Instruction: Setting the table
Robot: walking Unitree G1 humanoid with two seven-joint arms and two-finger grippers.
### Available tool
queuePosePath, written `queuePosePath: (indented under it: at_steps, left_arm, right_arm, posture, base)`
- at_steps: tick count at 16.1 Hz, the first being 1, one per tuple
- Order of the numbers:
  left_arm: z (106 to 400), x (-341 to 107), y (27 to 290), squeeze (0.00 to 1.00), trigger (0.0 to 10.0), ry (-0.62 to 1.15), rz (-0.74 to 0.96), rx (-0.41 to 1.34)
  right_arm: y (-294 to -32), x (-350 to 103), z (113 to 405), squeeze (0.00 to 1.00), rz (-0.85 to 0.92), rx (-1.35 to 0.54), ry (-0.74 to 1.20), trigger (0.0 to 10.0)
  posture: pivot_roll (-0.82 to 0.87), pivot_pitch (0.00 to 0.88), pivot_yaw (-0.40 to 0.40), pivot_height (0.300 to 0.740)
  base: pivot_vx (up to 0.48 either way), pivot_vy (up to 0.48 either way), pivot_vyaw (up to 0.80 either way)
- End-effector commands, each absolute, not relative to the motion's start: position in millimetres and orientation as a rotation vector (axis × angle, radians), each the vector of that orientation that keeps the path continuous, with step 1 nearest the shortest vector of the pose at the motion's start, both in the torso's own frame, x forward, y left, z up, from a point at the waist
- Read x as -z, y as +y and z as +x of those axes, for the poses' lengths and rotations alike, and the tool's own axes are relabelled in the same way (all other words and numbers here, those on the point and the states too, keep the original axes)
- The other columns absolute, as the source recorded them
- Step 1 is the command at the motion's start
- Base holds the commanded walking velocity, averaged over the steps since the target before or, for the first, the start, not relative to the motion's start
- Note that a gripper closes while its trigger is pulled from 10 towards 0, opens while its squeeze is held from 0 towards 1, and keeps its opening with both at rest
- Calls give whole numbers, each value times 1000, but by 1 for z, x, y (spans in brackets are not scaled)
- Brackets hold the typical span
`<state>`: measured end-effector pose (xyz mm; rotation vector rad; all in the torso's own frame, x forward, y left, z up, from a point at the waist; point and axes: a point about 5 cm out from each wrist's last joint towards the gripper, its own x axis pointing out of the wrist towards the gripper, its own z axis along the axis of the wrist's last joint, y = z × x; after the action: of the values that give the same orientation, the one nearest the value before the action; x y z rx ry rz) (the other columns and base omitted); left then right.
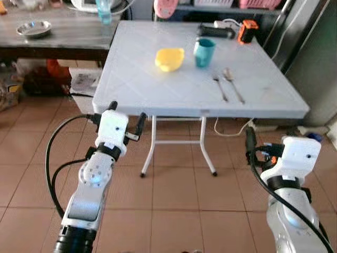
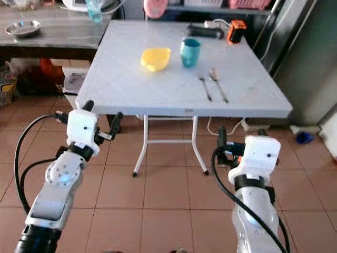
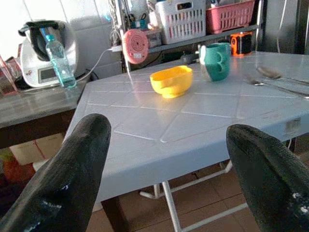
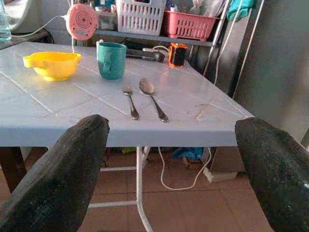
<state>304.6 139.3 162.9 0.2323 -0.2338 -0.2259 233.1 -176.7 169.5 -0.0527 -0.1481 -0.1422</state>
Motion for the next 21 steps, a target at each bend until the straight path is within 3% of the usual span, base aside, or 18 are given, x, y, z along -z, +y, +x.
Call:
queuePosePath:
  at_steps: [1,21]
  left_arm:
    - [306,-169,139,0,10000,-251,229,238]
    - [312,-175,129,0,10000,-255,170,258]
  right_arm:
    - [-177,-172,233,0,-53,144,-155,10000]
    - [-166,-175,227,0,-88,99,-175,10000]
  posture:
    - [114,137,-51,740]
    - [101,148,-44,740]
  base:
    - [368,0,0]
    - [456,0,0]
